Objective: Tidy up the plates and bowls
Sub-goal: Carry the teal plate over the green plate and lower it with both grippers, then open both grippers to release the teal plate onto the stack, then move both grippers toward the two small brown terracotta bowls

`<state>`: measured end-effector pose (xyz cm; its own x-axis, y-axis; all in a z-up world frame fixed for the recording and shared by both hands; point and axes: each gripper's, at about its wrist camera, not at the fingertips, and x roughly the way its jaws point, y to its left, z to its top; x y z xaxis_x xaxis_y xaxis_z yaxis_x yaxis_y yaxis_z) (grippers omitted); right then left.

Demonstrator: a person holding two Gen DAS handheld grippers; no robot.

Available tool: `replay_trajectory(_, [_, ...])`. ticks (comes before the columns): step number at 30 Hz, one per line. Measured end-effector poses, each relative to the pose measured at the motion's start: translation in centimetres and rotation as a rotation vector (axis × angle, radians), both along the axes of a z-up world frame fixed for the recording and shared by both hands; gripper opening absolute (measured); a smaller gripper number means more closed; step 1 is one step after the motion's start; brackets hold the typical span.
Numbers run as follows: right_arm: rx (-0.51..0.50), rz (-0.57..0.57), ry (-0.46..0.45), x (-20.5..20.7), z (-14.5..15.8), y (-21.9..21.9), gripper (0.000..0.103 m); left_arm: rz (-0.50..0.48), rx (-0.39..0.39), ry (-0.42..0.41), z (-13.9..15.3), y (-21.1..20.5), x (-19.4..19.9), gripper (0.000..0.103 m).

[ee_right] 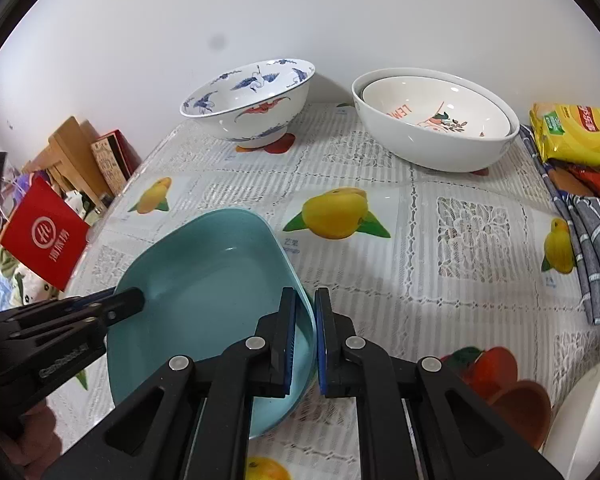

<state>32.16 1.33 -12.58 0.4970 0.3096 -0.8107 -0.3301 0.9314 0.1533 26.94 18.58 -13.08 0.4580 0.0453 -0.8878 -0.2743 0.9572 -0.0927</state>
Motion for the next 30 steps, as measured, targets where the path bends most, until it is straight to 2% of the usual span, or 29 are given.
replay_trajectory(10, [-0.003,0.028,0.001,0.6,-0.2,0.3,0.013,-0.014,0.014,0.010,0.5,-0.2,-0.4,0.013])
replay_trajectory(18, [-0.014,-0.014,-0.077,-1.9,3.1,-1.6,0.015,-0.037,0.044,-0.028,3.1,-1.4,-2.6,0.013])
replay_trajectory(19, [-0.016,-0.021,-0.085,-2.2,3.5,-2.0,0.018,-0.041,0.045,-0.034,3.4,-1.6,-2.8,0.013])
replay_trajectory(23, [-0.028,-0.070,-0.124,-4.6,5.3,-4.7,0.040,-0.072,0.055,-0.065,5.1,-3.2,-4.3,0.014])
replay_trajectory(26, [-0.056,-0.127,-0.146,-6.6,6.4,-7.2,0.049,-0.105,0.058,-0.096,6.4,-5.0,-5.5,0.020])
replay_trajectory(28, [-0.061,-0.168,-0.154,-8.1,7.0,-9.0,0.053,-0.133,0.064,-0.113,7.0,-6.5,-6.2,0.021])
replay_trajectory(30, [-0.072,-0.209,-0.150,-9.6,7.4,-11.0,0.062,-0.164,0.069,-0.125,7.5,-8.3,-6.9,0.021])
